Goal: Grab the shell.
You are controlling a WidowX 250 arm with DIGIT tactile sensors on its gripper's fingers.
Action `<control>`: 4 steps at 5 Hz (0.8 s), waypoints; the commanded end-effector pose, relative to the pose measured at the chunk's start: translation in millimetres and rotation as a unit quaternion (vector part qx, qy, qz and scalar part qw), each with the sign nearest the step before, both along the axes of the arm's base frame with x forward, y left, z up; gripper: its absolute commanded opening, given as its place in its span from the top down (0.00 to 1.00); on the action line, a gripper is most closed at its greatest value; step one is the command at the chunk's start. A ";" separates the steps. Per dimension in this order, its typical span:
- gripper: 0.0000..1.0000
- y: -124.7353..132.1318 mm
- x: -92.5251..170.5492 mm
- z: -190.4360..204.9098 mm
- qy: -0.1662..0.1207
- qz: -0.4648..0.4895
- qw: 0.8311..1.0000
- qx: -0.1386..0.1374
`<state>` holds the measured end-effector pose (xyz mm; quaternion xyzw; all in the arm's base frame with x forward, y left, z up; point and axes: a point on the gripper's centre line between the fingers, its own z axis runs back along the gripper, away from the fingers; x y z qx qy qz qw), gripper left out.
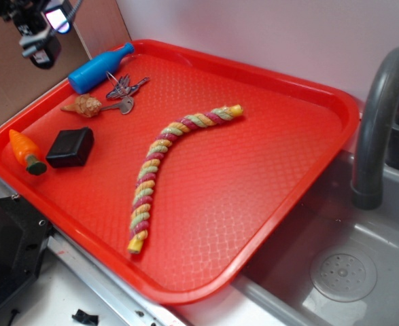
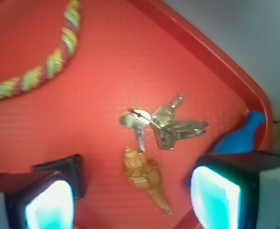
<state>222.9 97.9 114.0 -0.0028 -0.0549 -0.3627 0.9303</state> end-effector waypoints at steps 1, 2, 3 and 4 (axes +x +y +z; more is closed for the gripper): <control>0.00 18.7 11.3 -31.1 0.012 0.022 1.000 0.014; 0.00 26.2 7.7 -59.8 0.056 -0.002 0.998 0.020; 0.00 23.0 3.3 -82.8 0.080 -0.019 0.996 0.015; 0.00 13.8 0.1 -89.5 0.091 -0.051 0.994 0.031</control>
